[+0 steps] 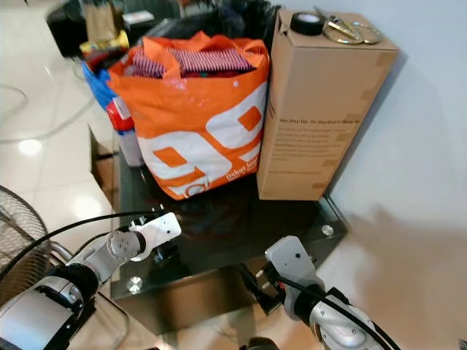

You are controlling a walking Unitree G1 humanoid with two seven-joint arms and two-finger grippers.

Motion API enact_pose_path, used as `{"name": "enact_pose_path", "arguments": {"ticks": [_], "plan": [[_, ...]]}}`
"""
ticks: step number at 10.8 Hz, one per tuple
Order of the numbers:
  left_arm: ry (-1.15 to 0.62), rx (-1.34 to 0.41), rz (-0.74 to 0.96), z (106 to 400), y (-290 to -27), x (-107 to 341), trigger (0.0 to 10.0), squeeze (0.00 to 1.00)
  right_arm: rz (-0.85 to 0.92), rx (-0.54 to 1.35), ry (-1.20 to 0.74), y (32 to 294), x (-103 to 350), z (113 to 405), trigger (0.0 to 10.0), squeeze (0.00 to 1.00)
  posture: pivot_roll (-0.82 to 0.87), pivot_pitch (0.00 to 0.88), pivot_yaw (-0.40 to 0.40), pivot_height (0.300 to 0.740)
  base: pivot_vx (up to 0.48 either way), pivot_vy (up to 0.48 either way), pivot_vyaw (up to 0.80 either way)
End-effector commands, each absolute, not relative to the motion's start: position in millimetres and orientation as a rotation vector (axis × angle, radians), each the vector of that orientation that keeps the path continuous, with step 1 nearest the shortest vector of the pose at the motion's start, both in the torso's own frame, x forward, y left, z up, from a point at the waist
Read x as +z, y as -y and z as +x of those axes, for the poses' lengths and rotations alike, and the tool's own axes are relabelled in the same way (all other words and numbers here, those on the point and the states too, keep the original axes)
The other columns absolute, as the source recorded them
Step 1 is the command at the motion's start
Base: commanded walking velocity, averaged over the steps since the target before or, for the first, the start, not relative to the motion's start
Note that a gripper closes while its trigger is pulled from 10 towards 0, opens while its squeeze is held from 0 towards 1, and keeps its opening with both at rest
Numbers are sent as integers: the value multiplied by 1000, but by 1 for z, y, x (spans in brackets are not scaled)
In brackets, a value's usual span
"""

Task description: Hang keys on a hook

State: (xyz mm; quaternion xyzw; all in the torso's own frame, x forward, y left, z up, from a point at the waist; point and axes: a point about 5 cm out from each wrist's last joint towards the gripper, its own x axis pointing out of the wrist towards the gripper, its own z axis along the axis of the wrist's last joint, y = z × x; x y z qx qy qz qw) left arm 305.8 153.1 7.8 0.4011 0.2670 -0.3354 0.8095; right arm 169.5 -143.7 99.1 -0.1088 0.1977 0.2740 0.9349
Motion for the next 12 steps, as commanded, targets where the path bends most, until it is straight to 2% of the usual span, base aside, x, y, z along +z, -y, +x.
{"name": "enact_pose_path", "arguments": {"ticks": [1, 3, 4, 5, 7, 12], "plan": [[-561, -709, 866, 307, -153, 9, 7490, 0, -225, 582, -405, 141, 103, 166, 10000, 0, -351, 100, -12, 740, 0, 0, 0], [-572, -686, 851, 306, -152, 6, 6784, 0, -229, 589, -415, 142, 108, 161, 10000, 0, -372, 121, -37, 740, 0, 0, 0], [-585, -676, 849, 305, -154, 5, 4471, 0, -229, 590, -425, 143, 108, 158, 10000, 0, -372, 123, -46, 740, 0, 0, 0], [-607, -676, 846, 303, -155, 3, 3412, 0, -228, 595, -433, 142, 108, 157, 10000, 0, -371, 120, -51, 740, 0, 0, 0], [-645, -652, 836, 301, -158, -1, 0, 0, -232, 609, -441, 141, 108, 157, 10000, 0, -365, 111, -55, 740, 0, 0, 0], [-734, -528, 778, 303, -160, -2, 0, 0, -272, 645, -445, 148, 108, 164, 10000, 0, -354, 102, -53, 740, 0, 0, 0]]}}
